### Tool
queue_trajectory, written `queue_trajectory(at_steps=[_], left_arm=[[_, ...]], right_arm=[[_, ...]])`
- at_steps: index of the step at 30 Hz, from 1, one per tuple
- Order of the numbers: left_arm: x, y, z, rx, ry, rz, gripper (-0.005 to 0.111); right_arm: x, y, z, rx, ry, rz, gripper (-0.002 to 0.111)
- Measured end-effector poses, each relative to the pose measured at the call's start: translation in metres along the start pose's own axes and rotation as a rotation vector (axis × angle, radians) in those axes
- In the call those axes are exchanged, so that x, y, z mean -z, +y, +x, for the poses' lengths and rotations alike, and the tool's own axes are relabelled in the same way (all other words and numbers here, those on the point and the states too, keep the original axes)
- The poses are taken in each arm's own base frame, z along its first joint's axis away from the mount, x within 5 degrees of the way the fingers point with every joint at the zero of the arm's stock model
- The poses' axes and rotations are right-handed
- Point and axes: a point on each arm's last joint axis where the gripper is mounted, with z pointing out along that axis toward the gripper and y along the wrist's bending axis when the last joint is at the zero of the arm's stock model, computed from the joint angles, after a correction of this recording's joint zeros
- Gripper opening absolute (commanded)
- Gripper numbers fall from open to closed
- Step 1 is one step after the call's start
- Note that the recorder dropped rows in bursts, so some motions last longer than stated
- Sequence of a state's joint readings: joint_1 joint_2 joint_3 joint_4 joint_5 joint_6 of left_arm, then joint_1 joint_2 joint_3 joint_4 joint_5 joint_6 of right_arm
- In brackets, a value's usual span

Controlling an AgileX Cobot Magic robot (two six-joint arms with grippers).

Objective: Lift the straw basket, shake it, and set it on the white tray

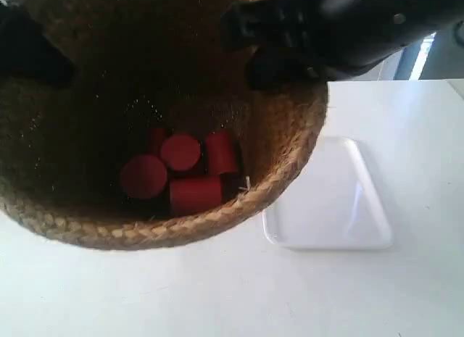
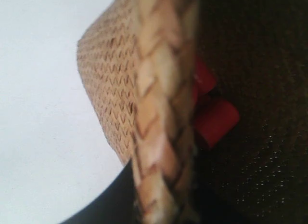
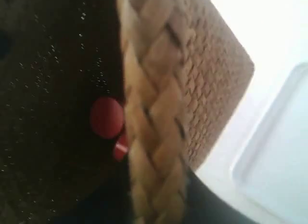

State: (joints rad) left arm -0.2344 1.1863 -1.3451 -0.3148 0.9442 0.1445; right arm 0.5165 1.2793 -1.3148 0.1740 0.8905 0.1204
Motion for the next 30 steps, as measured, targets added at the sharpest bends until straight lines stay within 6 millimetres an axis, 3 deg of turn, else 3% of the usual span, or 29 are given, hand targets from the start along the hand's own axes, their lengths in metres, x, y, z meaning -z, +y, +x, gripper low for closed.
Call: queue_trajectory(at_steps=[1, 5, 7, 15, 18, 20, 21, 23, 27, 30], left_arm=[[-0.002, 0.002, 0.001, 0.01, 0.005, -0.016, 0.0], [-0.043, 0.017, 0.014, 0.055, 0.147, 0.006, 0.0], [-0.05, 0.021, 0.016, 0.06, 0.17, 0.006, 0.0], [-0.043, 0.018, 0.013, 0.054, 0.132, 0.018, 0.0], [-0.019, 0.005, 0.001, 0.003, 0.084, 0.073, 0.0], [0.001, -0.001, -0.004, -0.027, -0.005, 0.048, 0.0], [0.004, 0.002, -0.005, -0.008, -0.05, 0.003, 0.0], [-0.001, 0.008, -0.001, 0.03, -0.033, -0.048, 0.0], [-0.05, 0.024, 0.017, 0.08, 0.152, -0.03, 0.0], [-0.052, 0.023, 0.019, 0.076, 0.161, -0.011, 0.0]], right_arm=[[-0.005, -0.003, 0.002, -0.009, 0.014, 0.024, 0.0], [-0.046, -0.013, 0.014, -0.039, 0.163, 0.062, 0.0], [-0.054, -0.013, 0.017, -0.05, 0.182, 0.056, 0.0], [-0.052, -0.011, 0.013, -0.051, 0.147, 0.038, 0.0], [-0.029, 0.001, 0.0, -0.008, 0.127, -0.029, 0.0], [-0.007, 0.01, -0.007, 0.036, 0.02, -0.046, 0.0], [-0.006, 0.009, -0.007, 0.033, -0.011, -0.017, 0.0], [-0.017, 0.002, -0.002, 0.008, 0.013, 0.029, 0.0], [-0.066, -0.005, 0.018, -0.018, 0.194, 0.036, 0.0], [-0.072, -0.003, 0.019, -0.031, 0.208, 0.014, 0.0]])
